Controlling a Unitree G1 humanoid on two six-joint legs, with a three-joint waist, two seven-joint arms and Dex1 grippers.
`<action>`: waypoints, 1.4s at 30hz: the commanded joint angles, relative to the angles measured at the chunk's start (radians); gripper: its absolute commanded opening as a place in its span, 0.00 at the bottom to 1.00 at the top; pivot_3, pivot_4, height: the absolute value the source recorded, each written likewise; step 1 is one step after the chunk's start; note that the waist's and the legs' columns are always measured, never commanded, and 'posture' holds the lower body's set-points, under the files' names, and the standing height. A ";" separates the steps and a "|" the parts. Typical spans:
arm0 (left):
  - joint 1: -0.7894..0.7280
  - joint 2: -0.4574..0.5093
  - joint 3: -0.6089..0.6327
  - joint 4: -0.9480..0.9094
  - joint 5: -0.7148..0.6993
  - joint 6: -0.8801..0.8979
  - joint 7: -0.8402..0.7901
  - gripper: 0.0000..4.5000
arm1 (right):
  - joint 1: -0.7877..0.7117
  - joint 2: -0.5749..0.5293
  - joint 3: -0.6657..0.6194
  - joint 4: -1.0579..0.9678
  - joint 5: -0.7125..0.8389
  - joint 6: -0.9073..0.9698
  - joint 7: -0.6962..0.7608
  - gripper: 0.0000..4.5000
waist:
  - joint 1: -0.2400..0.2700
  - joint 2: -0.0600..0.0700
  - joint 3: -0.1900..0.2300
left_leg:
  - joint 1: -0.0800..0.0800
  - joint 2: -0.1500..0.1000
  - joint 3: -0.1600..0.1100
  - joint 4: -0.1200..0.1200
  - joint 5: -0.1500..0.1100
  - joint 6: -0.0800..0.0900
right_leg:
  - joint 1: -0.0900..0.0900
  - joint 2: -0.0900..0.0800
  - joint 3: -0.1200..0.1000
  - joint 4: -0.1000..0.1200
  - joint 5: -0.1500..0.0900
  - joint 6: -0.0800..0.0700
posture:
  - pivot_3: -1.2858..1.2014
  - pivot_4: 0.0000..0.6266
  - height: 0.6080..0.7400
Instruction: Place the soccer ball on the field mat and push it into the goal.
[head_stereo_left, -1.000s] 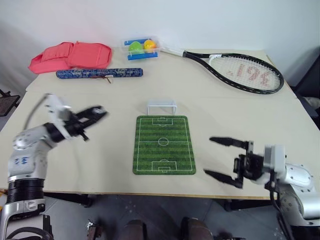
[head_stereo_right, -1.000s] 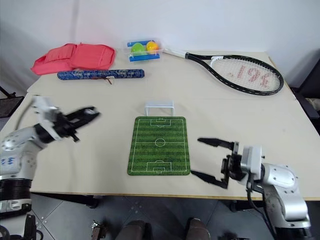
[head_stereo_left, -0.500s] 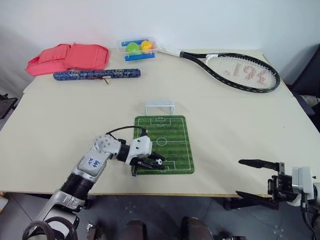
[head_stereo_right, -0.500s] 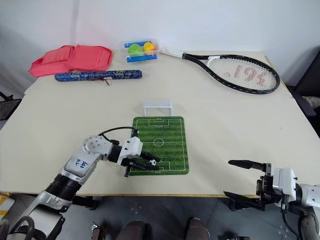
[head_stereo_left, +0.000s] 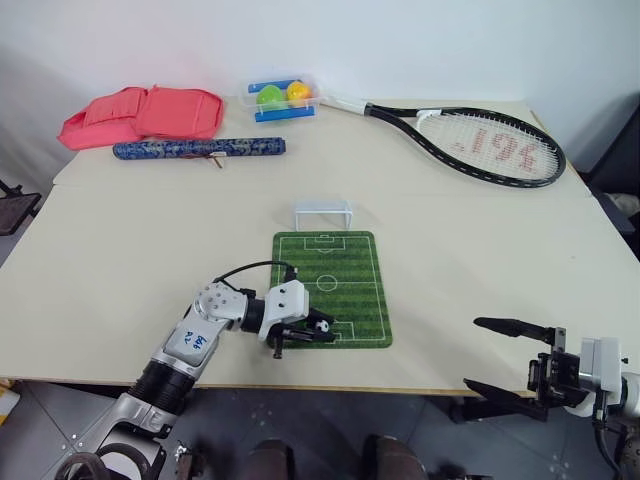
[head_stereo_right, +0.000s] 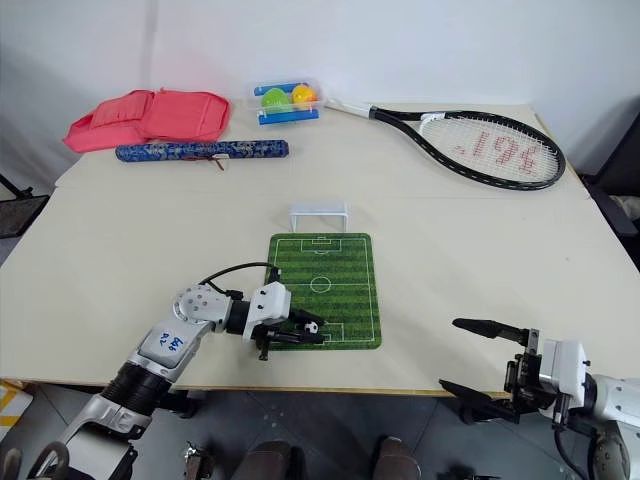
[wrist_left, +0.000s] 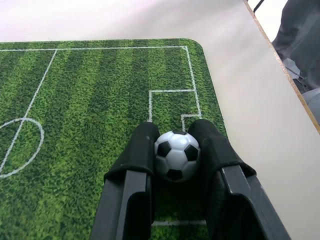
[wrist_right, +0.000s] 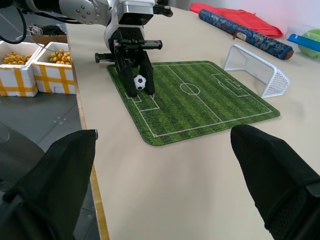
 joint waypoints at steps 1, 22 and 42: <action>0.006 -0.008 0.005 -0.011 0.005 0.000 0.011 0.19 | -0.006 0.007 -0.006 -0.026 0.008 -0.015 -0.008 1.00 | 0.000 0.000 0.000 | 0.000 0.000 0.000 0.000 0.000 0.000 | 0.000 0.000 0.000 0.000 0.000 0.000 | 0.52 0.24 1.00; -0.009 -0.020 0.048 -0.013 -0.036 -0.046 -0.029 0.80 | -0.047 0.010 0.052 -0.045 -0.014 0.008 -0.071 1.00 | -0.002 0.000 0.000 | 0.000 0.000 0.000 0.000 0.000 0.000 | 0.000 0.000 0.000 0.000 0.000 0.000 | 0.52 0.24 1.00; 0.332 0.256 0.427 -0.335 -0.386 0.114 -0.159 0.44 | -0.182 -0.001 0.065 0.006 0.024 0.084 -0.069 1.00 | -0.017 0.002 0.001 | 0.001 0.001 0.000 0.000 0.000 0.000 | 0.000 0.000 0.001 0.000 0.000 0.000 | 0.52 0.24 1.00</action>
